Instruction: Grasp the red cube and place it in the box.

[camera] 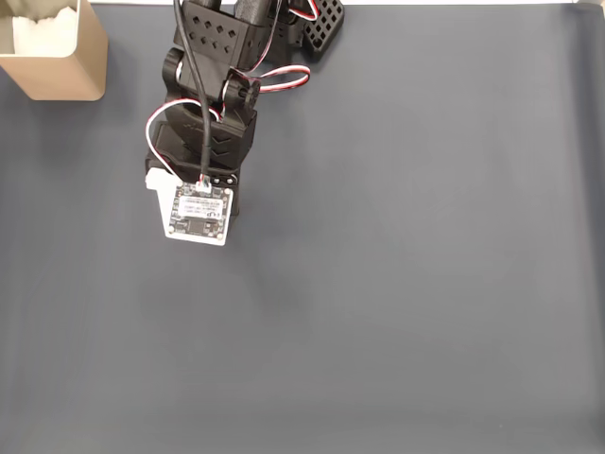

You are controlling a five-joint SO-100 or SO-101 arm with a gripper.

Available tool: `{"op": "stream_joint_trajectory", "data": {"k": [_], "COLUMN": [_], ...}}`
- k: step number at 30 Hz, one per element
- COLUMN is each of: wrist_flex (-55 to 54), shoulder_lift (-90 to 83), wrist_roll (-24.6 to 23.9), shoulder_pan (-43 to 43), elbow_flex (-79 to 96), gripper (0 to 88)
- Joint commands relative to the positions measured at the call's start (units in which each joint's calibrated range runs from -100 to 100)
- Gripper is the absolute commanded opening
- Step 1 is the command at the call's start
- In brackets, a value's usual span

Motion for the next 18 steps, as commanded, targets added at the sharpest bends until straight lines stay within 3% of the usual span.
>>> {"op": "stream_joint_trajectory", "data": {"k": [1,18], "wrist_flex": [0.74,30.99], "shoulder_lift": [-2.08,-9.1], "wrist_roll": [-0.15,-7.81], "shoulder_pan": [-0.79,1.63], "elbow_flex": [-3.25,-21.23], "gripper": [0.0,0.0]}}
